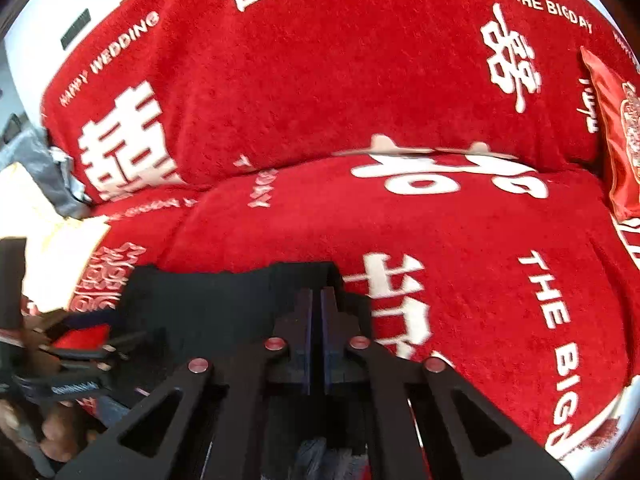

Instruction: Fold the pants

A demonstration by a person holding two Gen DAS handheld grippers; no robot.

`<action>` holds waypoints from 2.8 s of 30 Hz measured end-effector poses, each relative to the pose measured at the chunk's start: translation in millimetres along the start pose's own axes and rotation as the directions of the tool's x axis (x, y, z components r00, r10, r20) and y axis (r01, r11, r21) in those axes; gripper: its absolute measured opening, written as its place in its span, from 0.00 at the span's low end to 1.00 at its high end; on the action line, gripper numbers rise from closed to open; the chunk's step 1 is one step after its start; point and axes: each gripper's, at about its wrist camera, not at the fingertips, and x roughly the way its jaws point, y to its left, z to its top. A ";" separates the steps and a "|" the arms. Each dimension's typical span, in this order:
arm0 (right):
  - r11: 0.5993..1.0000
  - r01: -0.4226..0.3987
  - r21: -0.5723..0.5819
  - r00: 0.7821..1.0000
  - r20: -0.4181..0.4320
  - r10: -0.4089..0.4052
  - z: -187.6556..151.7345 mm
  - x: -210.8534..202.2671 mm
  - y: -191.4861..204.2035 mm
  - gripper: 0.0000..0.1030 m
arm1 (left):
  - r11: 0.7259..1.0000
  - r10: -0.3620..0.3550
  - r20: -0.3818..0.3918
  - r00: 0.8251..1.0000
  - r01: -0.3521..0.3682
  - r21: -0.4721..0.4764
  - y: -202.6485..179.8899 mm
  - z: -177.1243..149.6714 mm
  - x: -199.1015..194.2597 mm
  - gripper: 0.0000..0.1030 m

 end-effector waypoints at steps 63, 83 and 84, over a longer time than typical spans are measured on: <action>0.988 0.042 -0.148 0.999 0.010 -0.041 -71.1 -30.7 54.2 0.78 | 0.997 0.044 0.028 0.999 -0.042 -0.060 30.9 -56.1 -14.6 0.98; 0.975 0.213 -0.055 0.976 -0.033 -0.215 -0.8 35.7 34.9 1.00 | 0.992 0.035 0.019 0.999 -0.032 -0.121 41.3 -59.5 -12.2 1.00; 0.977 0.207 -0.055 0.978 -0.007 -0.208 -5.1 22.9 37.8 1.00 | 0.992 0.033 0.029 0.999 -0.029 -0.127 44.0 -56.3 -14.3 1.00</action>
